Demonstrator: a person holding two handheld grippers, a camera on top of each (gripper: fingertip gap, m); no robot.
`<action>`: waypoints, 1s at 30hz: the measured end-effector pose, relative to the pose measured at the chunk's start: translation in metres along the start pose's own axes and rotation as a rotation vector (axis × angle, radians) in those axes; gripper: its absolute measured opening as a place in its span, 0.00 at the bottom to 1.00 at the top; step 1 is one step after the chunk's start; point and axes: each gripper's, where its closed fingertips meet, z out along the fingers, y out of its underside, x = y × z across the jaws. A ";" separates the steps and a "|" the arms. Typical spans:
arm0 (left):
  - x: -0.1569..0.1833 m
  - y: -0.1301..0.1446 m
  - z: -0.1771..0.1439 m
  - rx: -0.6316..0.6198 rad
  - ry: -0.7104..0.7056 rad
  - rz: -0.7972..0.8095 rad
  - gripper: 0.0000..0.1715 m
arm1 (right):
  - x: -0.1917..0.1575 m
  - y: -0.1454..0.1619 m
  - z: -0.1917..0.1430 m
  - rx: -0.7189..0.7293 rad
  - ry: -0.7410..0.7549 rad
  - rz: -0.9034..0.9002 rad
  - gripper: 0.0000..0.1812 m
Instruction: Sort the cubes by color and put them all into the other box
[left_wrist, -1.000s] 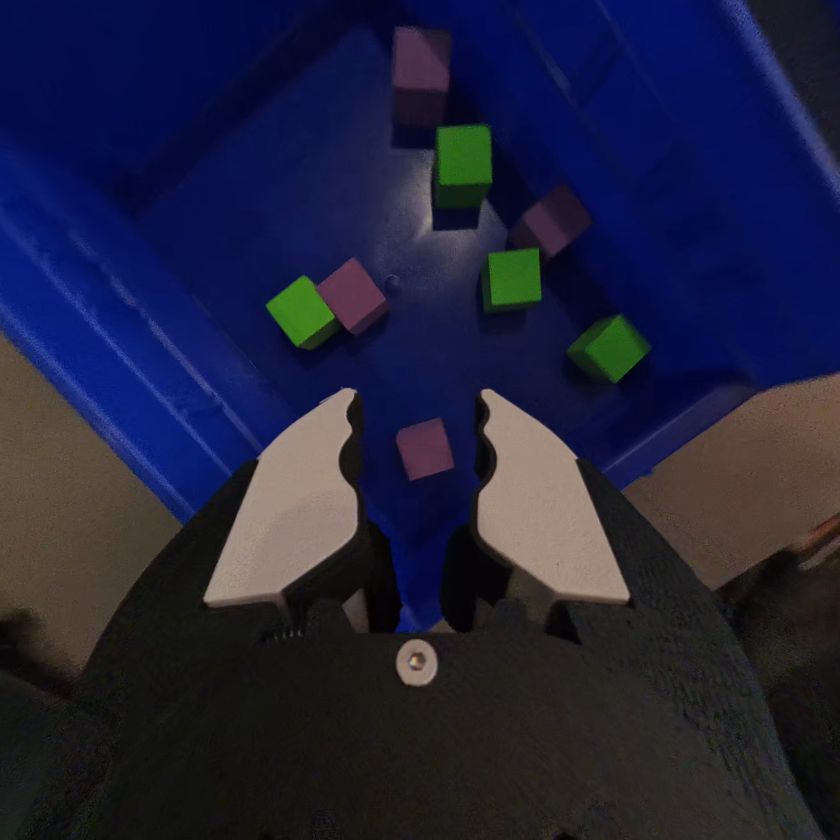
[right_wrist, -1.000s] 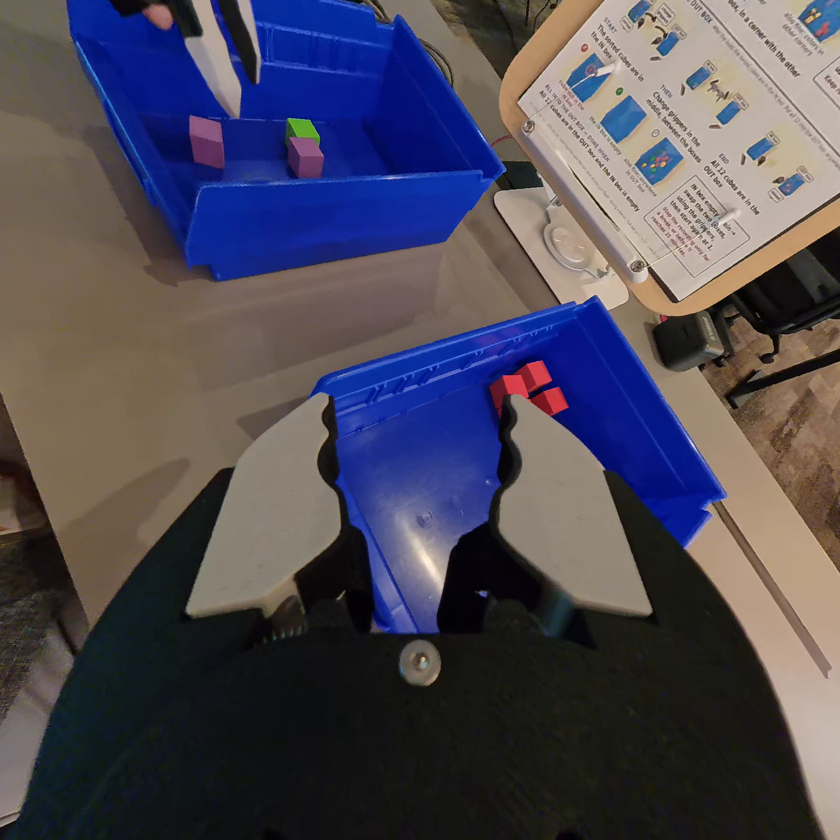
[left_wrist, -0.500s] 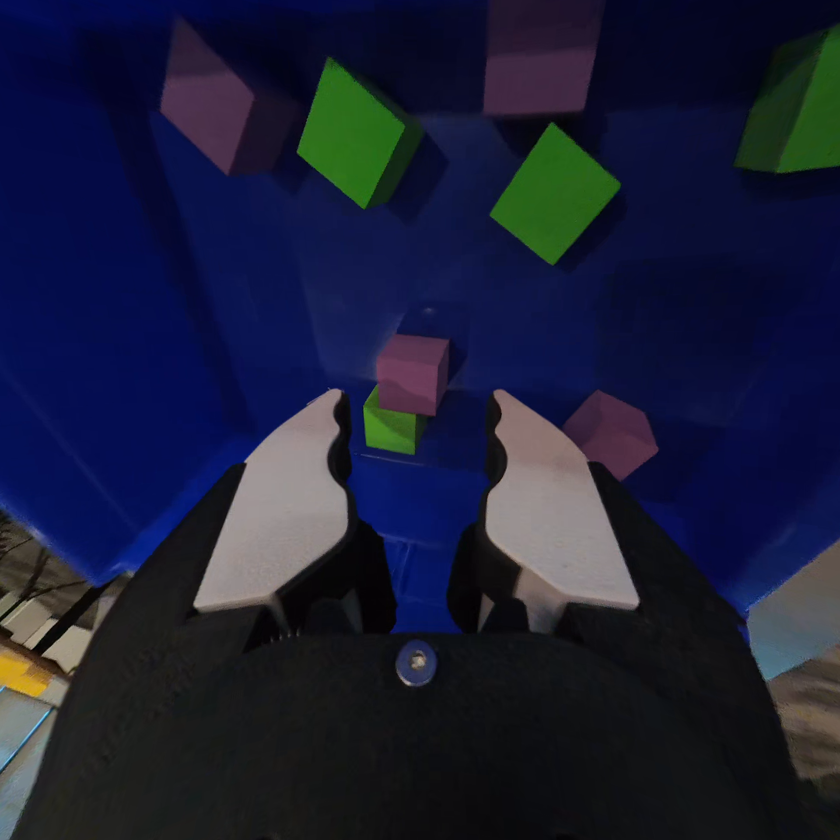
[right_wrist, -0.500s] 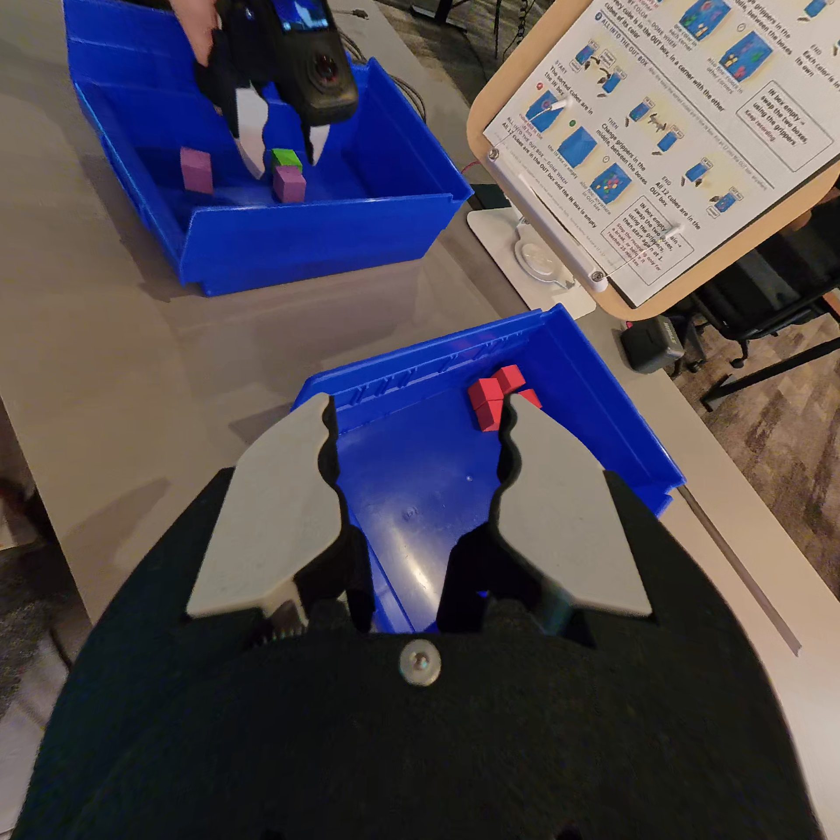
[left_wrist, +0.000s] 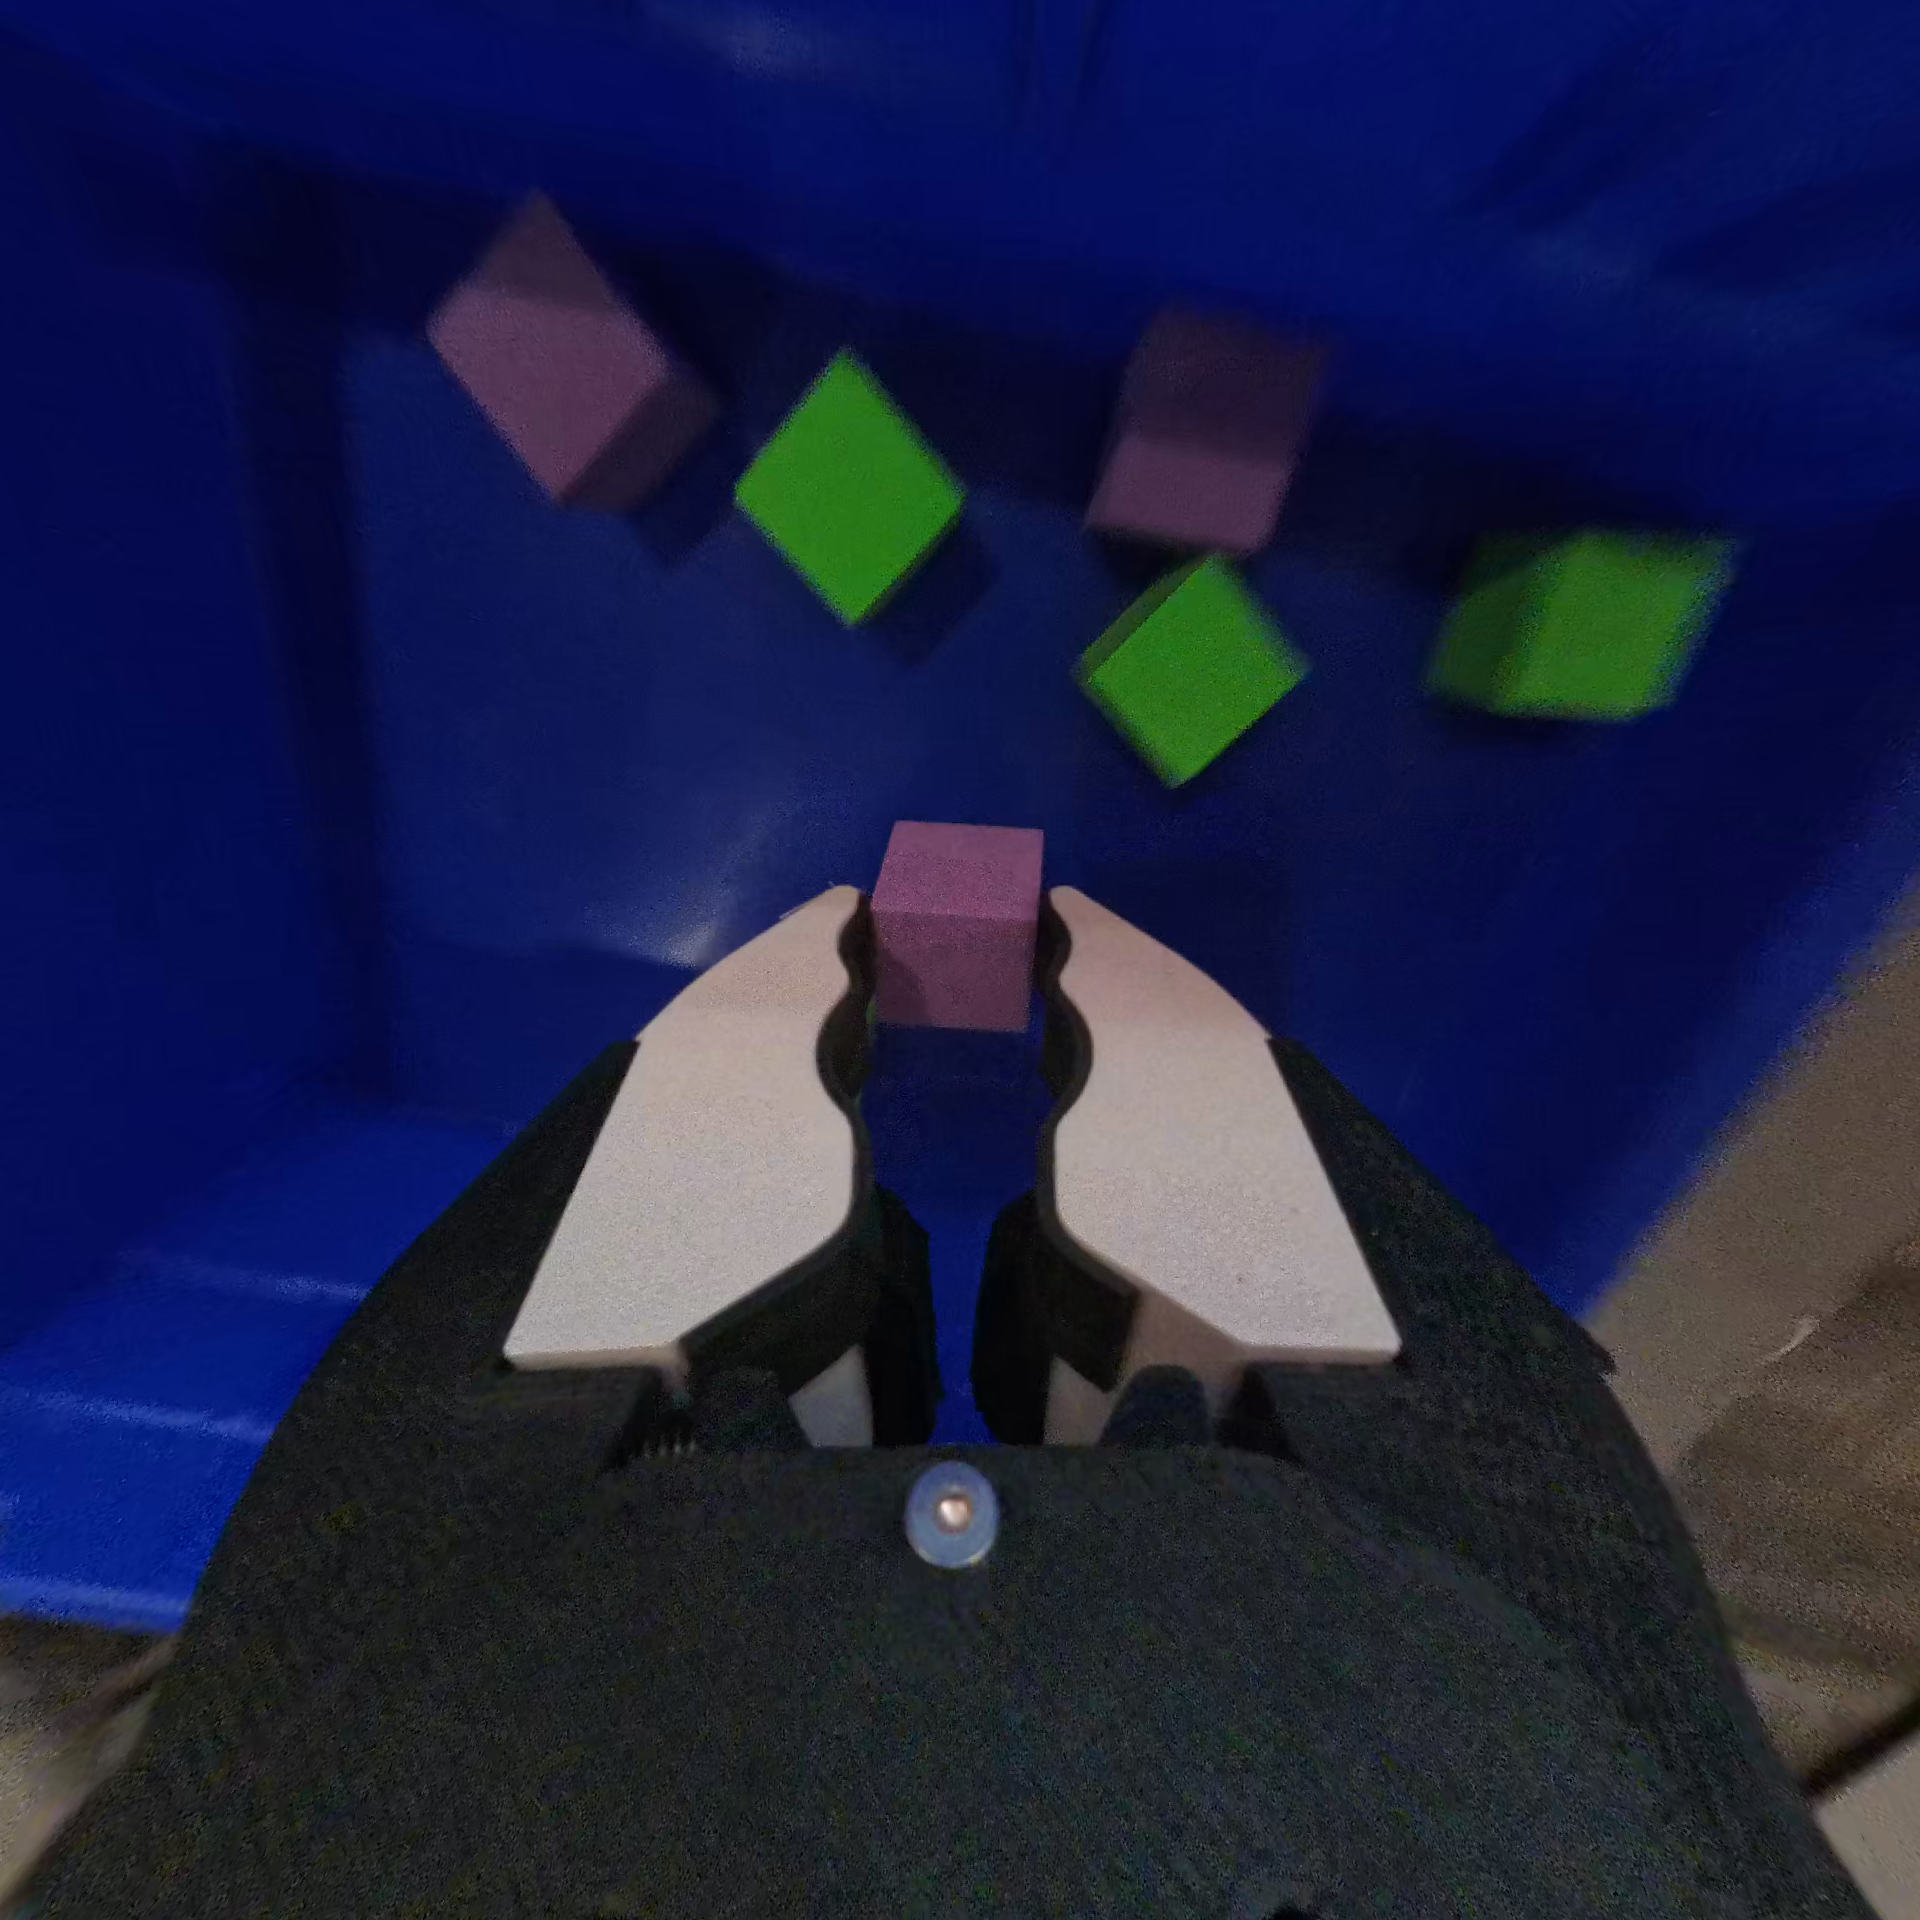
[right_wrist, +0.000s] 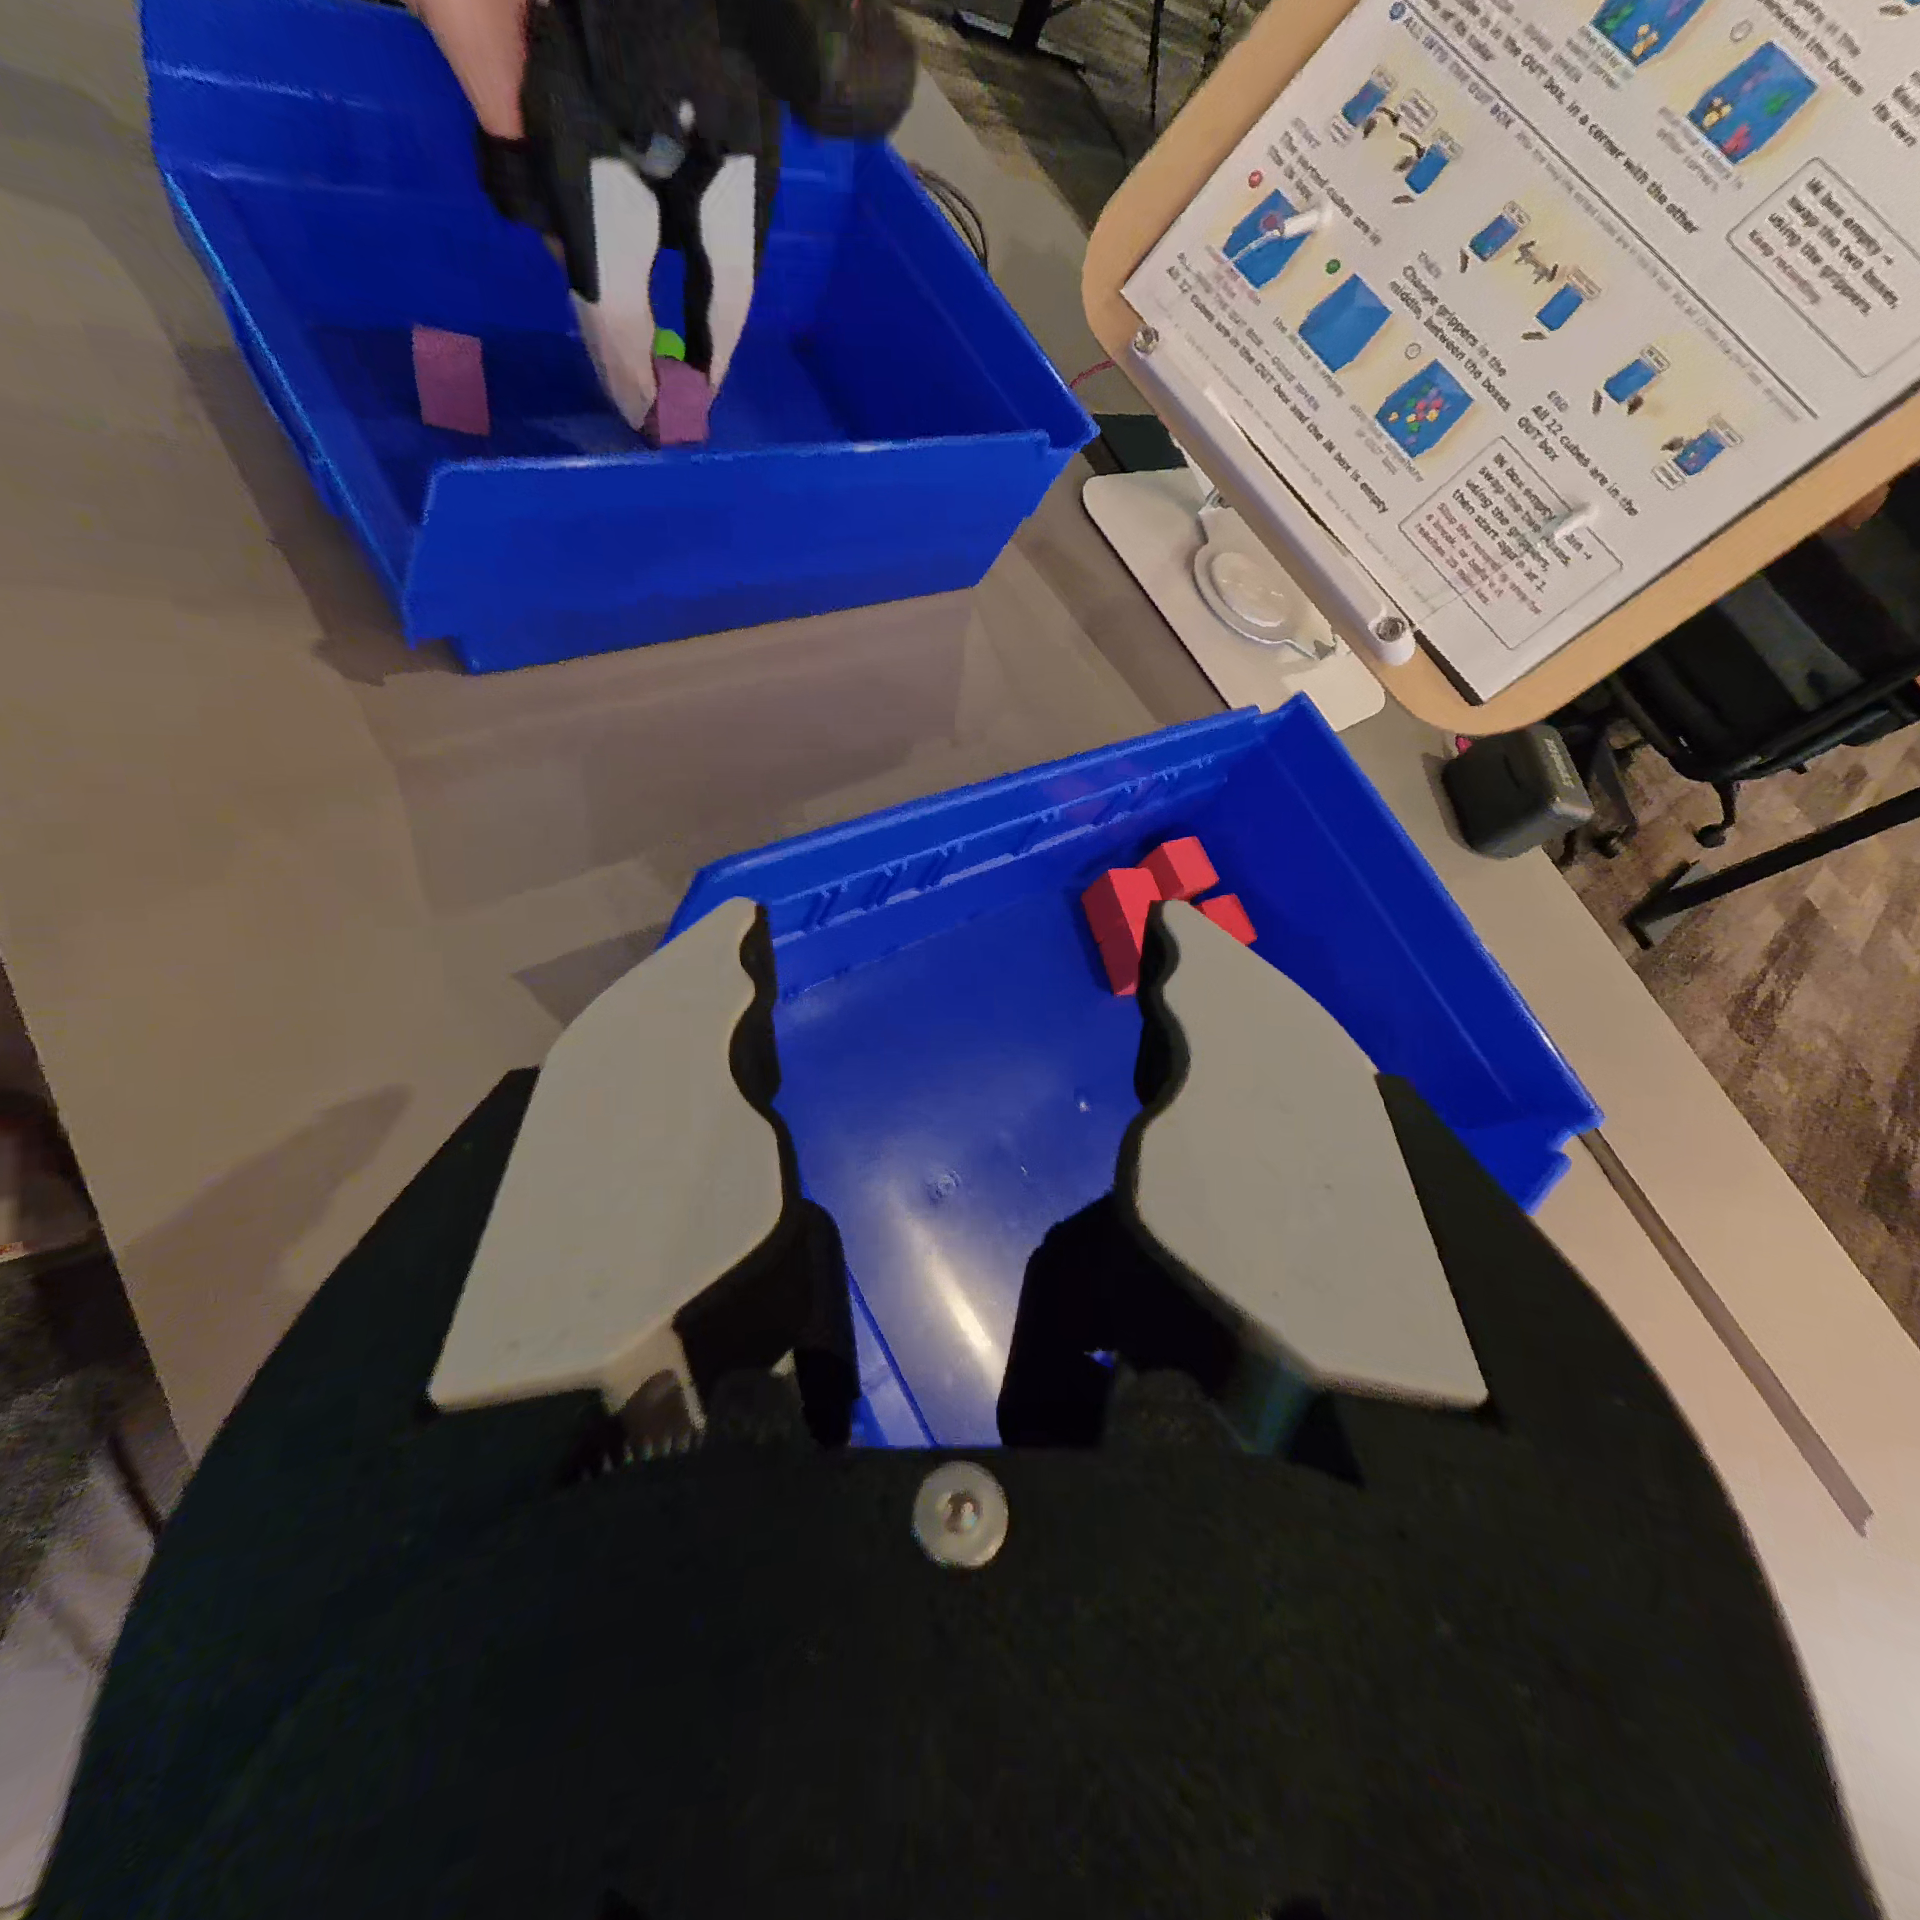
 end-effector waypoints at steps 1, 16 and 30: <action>0.013 -0.016 -0.013 0.137 0.064 -0.056 0.18 | -0.003 -0.004 0.002 0.018 -0.007 -0.010 0.37; 0.199 -0.131 -0.147 0.857 1.153 -0.361 0.17 | -0.097 -0.104 0.020 0.456 -0.055 -0.237 0.32; 0.227 -0.151 -0.148 0.808 1.275 -0.290 0.23 | -0.117 -0.096 0.015 0.401 -0.181 -0.270 0.15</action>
